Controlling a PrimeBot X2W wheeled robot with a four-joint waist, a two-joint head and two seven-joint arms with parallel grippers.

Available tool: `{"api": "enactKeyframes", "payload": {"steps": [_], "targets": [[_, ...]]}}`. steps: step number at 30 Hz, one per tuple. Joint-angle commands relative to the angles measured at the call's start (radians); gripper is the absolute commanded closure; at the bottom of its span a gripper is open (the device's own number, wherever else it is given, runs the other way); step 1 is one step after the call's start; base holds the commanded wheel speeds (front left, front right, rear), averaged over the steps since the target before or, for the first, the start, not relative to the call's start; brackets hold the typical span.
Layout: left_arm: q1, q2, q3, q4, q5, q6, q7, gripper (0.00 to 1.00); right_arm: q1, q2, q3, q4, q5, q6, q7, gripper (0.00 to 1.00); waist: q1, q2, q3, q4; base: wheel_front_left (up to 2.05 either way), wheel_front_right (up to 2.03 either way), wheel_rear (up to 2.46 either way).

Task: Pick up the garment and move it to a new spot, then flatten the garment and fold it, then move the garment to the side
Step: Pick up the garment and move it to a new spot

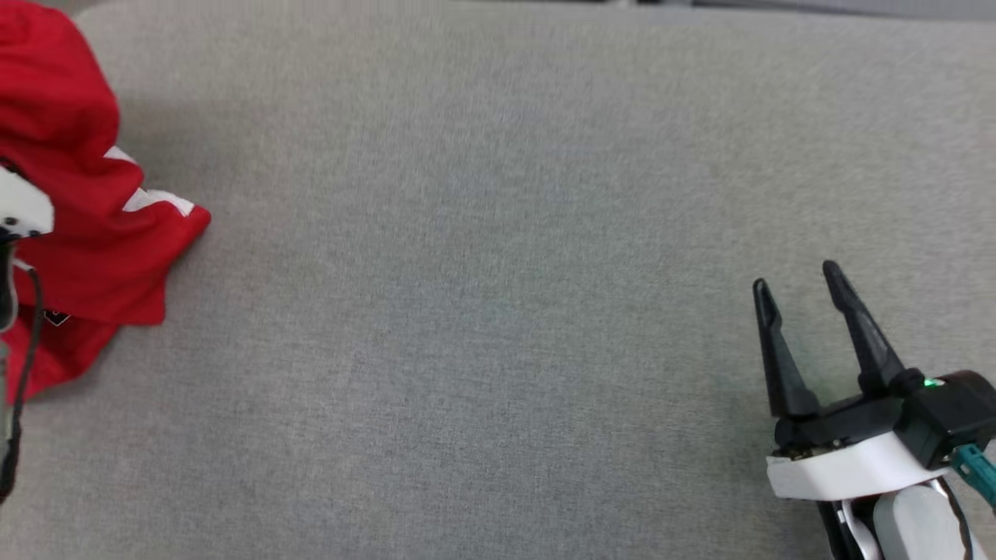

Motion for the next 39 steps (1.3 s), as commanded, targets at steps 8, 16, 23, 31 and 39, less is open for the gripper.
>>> {"api": "enactKeyframes", "payload": {"steps": [8,16,23,31,39], "targets": [[0.161,0.004,-0.142,-0.382,-0.194,-0.001,0.036,1.00,0.066,0.058,0.003,0.015,0.015,-0.002,0.000,0.00,0.0000,0.0000,-0.223,-0.129,0.00,0.00,0.00],[0.208,-0.050,-0.181,-0.663,-0.304,0.006,0.132,1.00,0.066,0.083,0.007,0.014,0.021,-0.002,0.000,0.00,0.0000,0.0000,-0.271,-0.295,0.00,0.00,0.00],[0.172,-0.168,-0.248,-0.802,-0.355,0.021,0.179,1.00,0.063,0.098,-0.004,0.009,0.023,-0.002,0.000,0.00,0.0000,0.0000,-0.250,-0.424,0.00,0.00,0.00],[0.287,-0.268,-0.402,-0.717,-0.283,0.015,0.109,1.00,0.070,0.110,-0.015,0.004,0.026,-0.002,0.000,0.00,0.0000,0.0000,-0.217,-0.468,0.00,0.00,0.00],[0.480,-0.317,-0.509,-0.507,-0.360,-0.001,-0.033,1.00,0.081,0.101,-0.032,-0.003,0.020,-0.002,0.000,0.00,0.0000,0.0000,-0.205,-0.431,0.00,0.00,0.00]]}}
